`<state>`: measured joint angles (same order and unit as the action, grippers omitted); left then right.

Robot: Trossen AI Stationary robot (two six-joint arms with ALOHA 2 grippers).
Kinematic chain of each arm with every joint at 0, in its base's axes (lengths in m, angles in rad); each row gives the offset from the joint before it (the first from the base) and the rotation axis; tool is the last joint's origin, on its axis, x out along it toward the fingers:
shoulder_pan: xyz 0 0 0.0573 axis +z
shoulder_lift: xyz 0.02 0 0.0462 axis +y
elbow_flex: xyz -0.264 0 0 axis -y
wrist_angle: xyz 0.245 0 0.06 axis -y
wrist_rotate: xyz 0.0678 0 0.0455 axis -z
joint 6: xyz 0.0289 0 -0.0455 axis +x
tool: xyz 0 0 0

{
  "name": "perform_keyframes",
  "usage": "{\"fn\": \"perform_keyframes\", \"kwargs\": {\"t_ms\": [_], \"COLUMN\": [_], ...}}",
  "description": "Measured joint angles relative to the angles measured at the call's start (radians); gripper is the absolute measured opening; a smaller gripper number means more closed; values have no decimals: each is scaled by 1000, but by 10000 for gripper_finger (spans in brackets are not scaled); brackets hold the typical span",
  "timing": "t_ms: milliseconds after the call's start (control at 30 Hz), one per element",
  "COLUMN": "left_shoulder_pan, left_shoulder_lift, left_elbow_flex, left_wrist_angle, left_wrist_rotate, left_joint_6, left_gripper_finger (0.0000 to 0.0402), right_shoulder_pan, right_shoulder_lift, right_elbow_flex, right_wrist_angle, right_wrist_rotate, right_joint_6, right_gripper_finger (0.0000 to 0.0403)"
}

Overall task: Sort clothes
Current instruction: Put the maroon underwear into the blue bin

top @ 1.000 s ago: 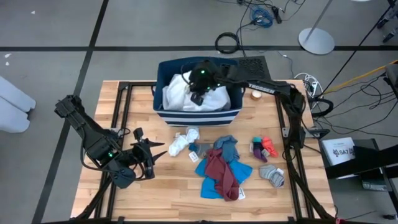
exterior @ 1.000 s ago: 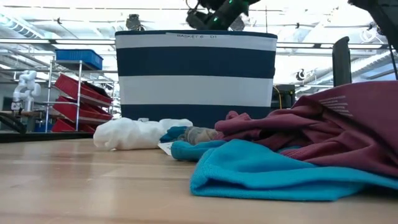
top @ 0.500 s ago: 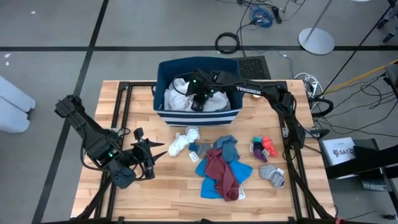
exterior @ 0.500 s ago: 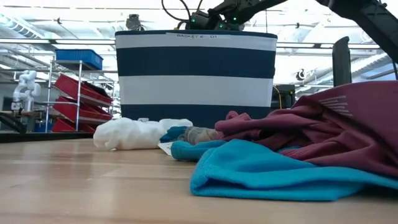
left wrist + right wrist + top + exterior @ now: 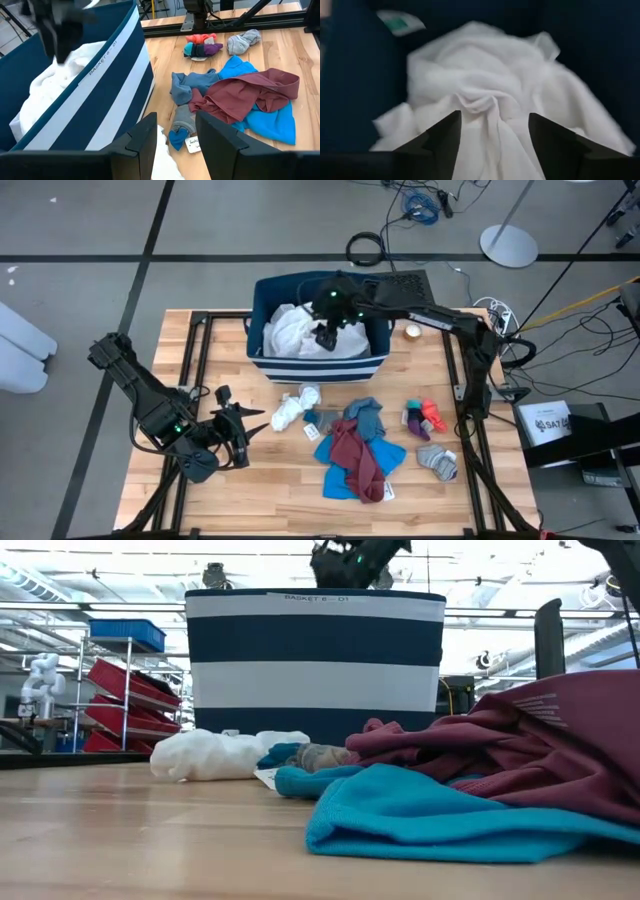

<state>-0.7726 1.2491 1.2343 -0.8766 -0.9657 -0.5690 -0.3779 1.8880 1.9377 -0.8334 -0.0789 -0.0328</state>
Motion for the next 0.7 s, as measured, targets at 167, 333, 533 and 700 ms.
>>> {"fn": "perform_keyframes", "kwargs": {"t_ms": [167,333,533,700], "left_shoulder_pan": [0,0,1,2], "left_shoulder_lift": [0,0,3,20], "left_elbow_flex": [0,0,0,0], "left_wrist_angle": [0,2,8,8], "left_wrist_rotate": [0,0,-1,-1], "left_joint_6": [0,0,0,0], "left_gripper_finger": [145,145,145,145], "right_shoulder_pan": [1,4,80,264], "right_shoulder_lift": [-86,-158,-230,-233], "right_elbow_flex": [0,-1,-1,-37], "right_wrist_angle": [19,11,-40,-114], "right_wrist_rotate": [-35,-171,-290,-286], "right_joint_6": [54,66,99,69], "right_gripper_finger": [231,233,233,233]}}
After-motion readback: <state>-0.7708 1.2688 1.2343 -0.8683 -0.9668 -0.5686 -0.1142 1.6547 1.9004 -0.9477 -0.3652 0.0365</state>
